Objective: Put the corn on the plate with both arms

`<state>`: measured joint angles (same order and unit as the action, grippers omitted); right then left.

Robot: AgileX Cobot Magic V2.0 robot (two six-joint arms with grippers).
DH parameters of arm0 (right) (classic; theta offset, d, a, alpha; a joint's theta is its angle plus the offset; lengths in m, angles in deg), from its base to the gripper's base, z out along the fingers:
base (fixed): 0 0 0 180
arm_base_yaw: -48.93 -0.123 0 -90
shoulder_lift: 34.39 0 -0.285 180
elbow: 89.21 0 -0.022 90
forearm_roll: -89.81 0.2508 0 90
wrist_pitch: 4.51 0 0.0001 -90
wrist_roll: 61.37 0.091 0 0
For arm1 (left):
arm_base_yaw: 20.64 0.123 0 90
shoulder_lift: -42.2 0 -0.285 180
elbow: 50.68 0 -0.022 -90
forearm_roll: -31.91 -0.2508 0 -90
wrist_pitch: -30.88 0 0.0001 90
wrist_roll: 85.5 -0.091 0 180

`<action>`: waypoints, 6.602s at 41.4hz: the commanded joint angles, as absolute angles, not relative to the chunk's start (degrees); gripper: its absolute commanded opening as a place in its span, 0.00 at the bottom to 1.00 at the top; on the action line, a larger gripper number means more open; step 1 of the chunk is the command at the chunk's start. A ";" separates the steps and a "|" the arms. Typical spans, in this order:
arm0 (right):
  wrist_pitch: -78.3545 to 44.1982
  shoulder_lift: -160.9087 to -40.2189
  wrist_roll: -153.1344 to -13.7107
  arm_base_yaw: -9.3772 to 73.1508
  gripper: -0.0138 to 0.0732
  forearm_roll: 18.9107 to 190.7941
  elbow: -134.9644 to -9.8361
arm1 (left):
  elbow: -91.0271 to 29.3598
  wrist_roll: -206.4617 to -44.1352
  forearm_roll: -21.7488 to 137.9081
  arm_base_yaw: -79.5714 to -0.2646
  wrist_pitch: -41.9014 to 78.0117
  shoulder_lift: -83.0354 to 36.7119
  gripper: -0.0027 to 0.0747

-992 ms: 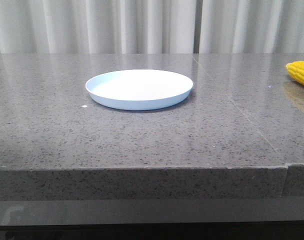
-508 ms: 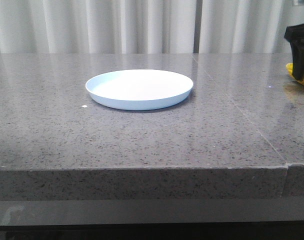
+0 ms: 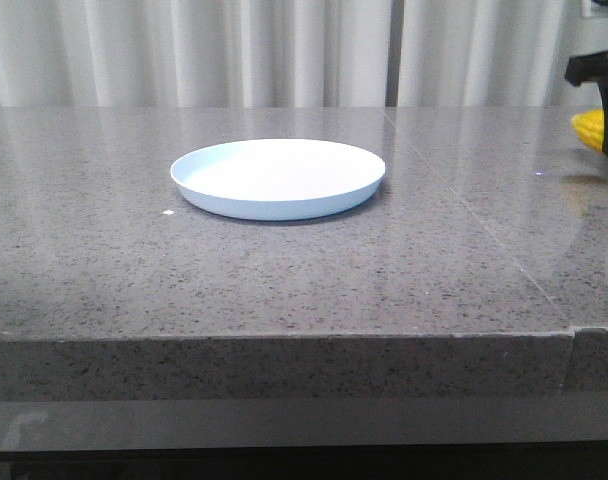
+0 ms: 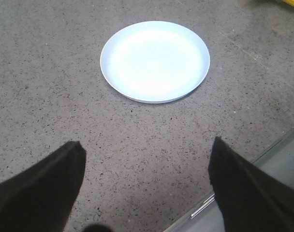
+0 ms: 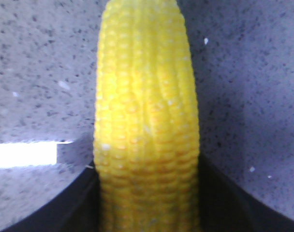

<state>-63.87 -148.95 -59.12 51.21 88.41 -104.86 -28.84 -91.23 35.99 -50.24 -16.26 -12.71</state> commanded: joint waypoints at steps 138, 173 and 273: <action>-56.08 -77.07 -59.13 18.28 0.88 89.81 -66.27 | -30.23 -90.67 36.73 -50.63 -11.83 -12.46 0.69; -54.63 -74.89 -59.13 18.28 0.08 88.89 -65.94 | -30.23 -90.67 36.73 -50.63 -12.39 -12.46 0.01; -54.90 -74.89 -59.13 18.28 0.08 88.84 -65.94 | 27.07 -82.06 28.71 -24.18 35.23 35.89 0.01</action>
